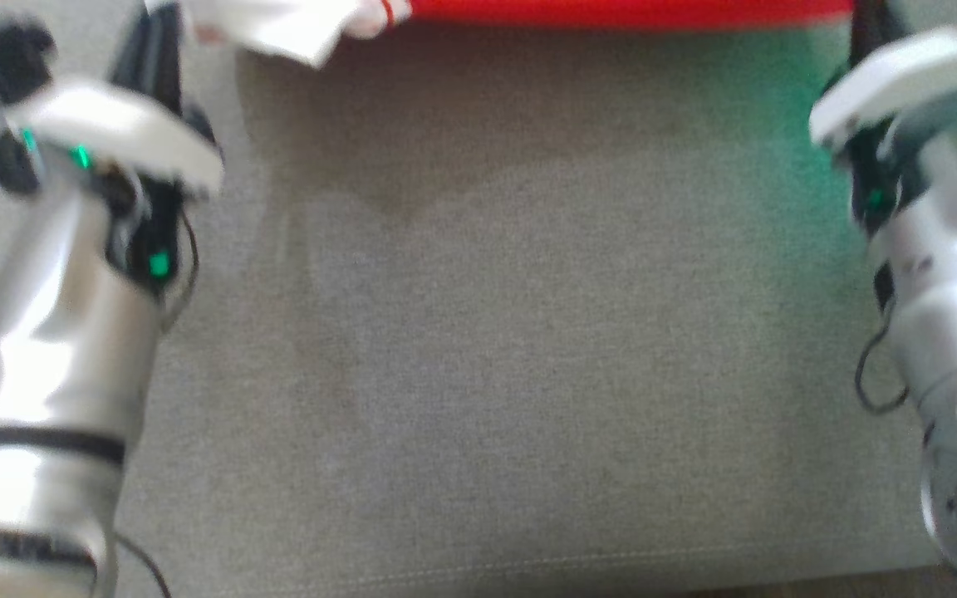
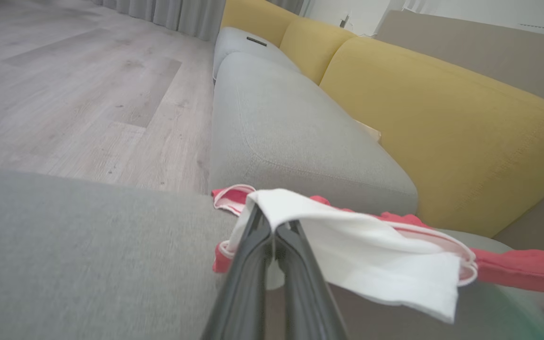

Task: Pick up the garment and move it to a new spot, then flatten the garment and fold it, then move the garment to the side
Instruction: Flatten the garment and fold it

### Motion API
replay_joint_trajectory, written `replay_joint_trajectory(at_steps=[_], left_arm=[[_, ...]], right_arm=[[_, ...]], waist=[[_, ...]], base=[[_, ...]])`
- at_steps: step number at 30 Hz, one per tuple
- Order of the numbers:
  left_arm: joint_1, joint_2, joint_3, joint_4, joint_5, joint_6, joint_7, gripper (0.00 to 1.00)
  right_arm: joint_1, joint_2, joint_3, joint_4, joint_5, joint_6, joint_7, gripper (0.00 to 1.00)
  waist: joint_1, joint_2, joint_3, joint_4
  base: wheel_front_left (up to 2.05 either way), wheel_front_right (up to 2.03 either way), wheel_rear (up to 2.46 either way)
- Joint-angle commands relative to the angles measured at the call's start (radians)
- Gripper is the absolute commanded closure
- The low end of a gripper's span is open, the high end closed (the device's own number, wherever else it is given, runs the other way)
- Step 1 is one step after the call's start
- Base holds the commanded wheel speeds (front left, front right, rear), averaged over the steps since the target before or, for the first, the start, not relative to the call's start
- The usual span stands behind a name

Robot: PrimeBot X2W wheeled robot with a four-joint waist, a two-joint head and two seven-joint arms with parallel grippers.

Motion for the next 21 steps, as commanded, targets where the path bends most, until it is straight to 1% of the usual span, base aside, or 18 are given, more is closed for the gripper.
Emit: replay_joint_trajectory(at_steps=[1, 3, 6, 12, 13, 21], left_arm=[[0.038, 0.073, 0.022, -0.059, -0.034, 0.001, -0.013, 1.00], [0.117, 0.094, 0.000, -0.086, -0.061, 0.001, -0.013, 1.00], [0.217, 0.134, -0.054, -0.127, -0.067, 0.001, -0.013, 1.00], [0.367, 0.199, -0.156, -0.208, -0.043, 0.001, -0.013, 1.00], [0.367, 0.199, -0.156, -0.208, -0.043, 0.001, -0.013, 1.00], [0.524, 0.248, -0.201, -0.310, -0.008, 0.006, -0.013, 1.00]], right_arm=[[0.032, 0.001, 0.036, -0.020, 0.028, -0.001, 0.036, 1.00], [0.084, 0.002, 0.073, -0.028, 0.056, -0.001, 0.085, 1.00], [0.159, -0.014, 0.130, -0.068, 0.098, -0.001, 0.136, 1.00], [0.287, -0.079, 0.221, -0.167, 0.192, -0.001, 0.208, 1.00], [0.287, -0.079, 0.221, -0.167, 0.192, -0.001, 0.208, 1.00], [0.434, -0.170, 0.329, -0.295, 0.299, -0.001, 0.324, 1.00]], waist=[[0.0001, 0.0000, -0.045, 0.005], [0.0001, 0.0000, -0.072, 0.006], [0.0001, 0.0000, -0.111, 0.009], [0.0001, 0.0000, -0.181, 0.010], [0.0001, 0.0000, -0.181, 0.010], [0.0001, 0.0000, -0.270, 0.009]], base=[[0.00, 0.00, 0.00], [0.00, 0.00, 0.00], [0.00, 0.00, 0.00], [0.00, 0.00, 0.00], [0.00, 0.00, 0.00], [0.00, 0.00, 0.00]])
